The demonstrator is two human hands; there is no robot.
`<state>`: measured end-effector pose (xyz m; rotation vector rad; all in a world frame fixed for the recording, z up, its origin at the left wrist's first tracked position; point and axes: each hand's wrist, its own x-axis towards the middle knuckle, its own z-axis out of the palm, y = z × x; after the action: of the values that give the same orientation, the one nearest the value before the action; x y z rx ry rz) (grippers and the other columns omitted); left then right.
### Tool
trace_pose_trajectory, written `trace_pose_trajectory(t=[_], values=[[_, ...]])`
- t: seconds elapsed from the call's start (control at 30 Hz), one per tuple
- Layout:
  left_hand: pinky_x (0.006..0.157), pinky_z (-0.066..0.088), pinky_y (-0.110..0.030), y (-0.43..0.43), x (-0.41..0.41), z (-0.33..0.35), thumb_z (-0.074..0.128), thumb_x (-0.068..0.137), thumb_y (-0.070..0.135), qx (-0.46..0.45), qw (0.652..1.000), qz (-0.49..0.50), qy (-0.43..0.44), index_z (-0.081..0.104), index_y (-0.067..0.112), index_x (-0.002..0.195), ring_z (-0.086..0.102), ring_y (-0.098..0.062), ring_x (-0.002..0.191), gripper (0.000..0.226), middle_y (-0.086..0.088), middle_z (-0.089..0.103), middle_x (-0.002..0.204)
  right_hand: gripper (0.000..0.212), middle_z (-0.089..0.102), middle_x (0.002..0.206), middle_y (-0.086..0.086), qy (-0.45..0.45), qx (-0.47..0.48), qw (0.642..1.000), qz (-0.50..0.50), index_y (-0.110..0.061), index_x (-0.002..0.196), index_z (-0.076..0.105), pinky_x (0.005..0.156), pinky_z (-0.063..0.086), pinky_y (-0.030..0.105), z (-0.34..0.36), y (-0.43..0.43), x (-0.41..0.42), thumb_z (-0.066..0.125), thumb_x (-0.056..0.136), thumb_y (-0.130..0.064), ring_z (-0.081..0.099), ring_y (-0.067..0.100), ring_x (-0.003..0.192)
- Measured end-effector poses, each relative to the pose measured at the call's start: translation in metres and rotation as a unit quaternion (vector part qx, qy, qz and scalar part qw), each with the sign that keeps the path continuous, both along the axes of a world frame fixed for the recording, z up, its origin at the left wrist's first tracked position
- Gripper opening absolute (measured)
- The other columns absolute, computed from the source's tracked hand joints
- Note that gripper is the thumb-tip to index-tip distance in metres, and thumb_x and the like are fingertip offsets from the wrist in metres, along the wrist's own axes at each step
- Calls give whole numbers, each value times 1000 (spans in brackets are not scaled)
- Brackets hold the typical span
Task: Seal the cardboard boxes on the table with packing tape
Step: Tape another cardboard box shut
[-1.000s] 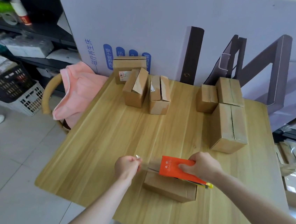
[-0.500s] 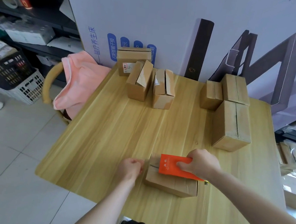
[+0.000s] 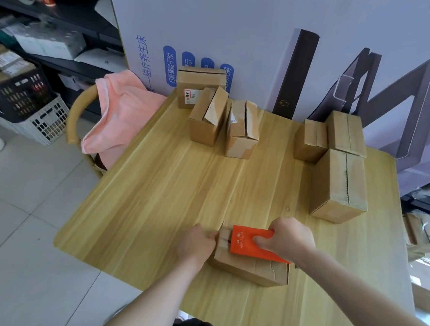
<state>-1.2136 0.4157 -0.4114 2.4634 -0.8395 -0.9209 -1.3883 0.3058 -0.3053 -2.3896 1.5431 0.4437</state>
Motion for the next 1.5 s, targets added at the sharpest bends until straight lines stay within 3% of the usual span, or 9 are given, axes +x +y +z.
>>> trace_pose_trajectory(t=[0.13,0.23,0.3,0.37,0.57,0.7,1.03,1.23,1.5], values=[[96,37,-25,3,-10,0,38,101,40,-129,980,46,142,49,18,138,50,-19,127,44,-1,54,138,53,59,61,-7,-7,-4,1000,-1,-19,70,67,44,40,21,-1,1,-1,53,69,-70,58,11,57],[103,30,-24,-2,-39,9,26,99,53,-169,915,82,357,38,25,145,43,-16,131,55,4,48,141,50,58,61,-8,-7,-2,1000,-1,-21,68,64,43,37,21,1,1,0,54,69,-70,55,9,55],[107,26,-28,-4,-43,6,21,102,48,-149,913,83,372,29,20,150,40,-18,134,55,-1,44,145,48,57,60,-8,-5,0,1000,-3,-21,65,62,43,36,21,1,1,1,54,69,-69,55,10,54],[104,34,-31,-7,-37,5,20,103,45,-141,913,78,374,42,15,141,49,-19,123,52,-5,52,138,49,59,60,-7,-5,3,1000,-6,-20,65,62,44,39,22,1,1,0,53,69,-68,57,11,55],[67,40,-29,-42,-29,12,32,100,42,-175,949,45,259,49,22,75,52,-12,71,36,9,52,72,53,60,62,-6,-5,-4,1000,-4,-17,71,68,44,39,22,5,6,-4,51,71,-67,57,14,56],[65,44,-26,-44,-29,-4,36,100,39,-174,969,18,172,64,16,82,62,-11,76,41,5,67,77,49,57,58,-5,-27,15,999,-25,-18,67,64,39,34,20,6,5,-12,52,72,-66,51,9,47],[53,30,-11,-42,-34,-6,33,101,39,-144,989,-4,38,66,22,81,55,-7,68,42,13,60,70,49,64,67,-2,-48,70,996,-6,-18,72,66,45,37,22,14,2,-37,53,75,-65,56,11,54],[62,33,-25,-45,-36,-5,33,103,36,-128,991,-22,-12,70,14,91,62,-21,83,45,-3,70,87,44,65,70,-5,-62,109,991,-52,-21,74,69,44,44,22,21,-6,-95,59,77,-63,57,7,55],[62,38,-28,-44,-40,0,26,102,41,-102,994,-16,-35,63,21,85,58,-18,73,45,5,61,76,37,59,55,-9,-99,124,983,-92,-27,56,61,45,40,20,0,-17,-181,65,75,-59,57,5,51]])
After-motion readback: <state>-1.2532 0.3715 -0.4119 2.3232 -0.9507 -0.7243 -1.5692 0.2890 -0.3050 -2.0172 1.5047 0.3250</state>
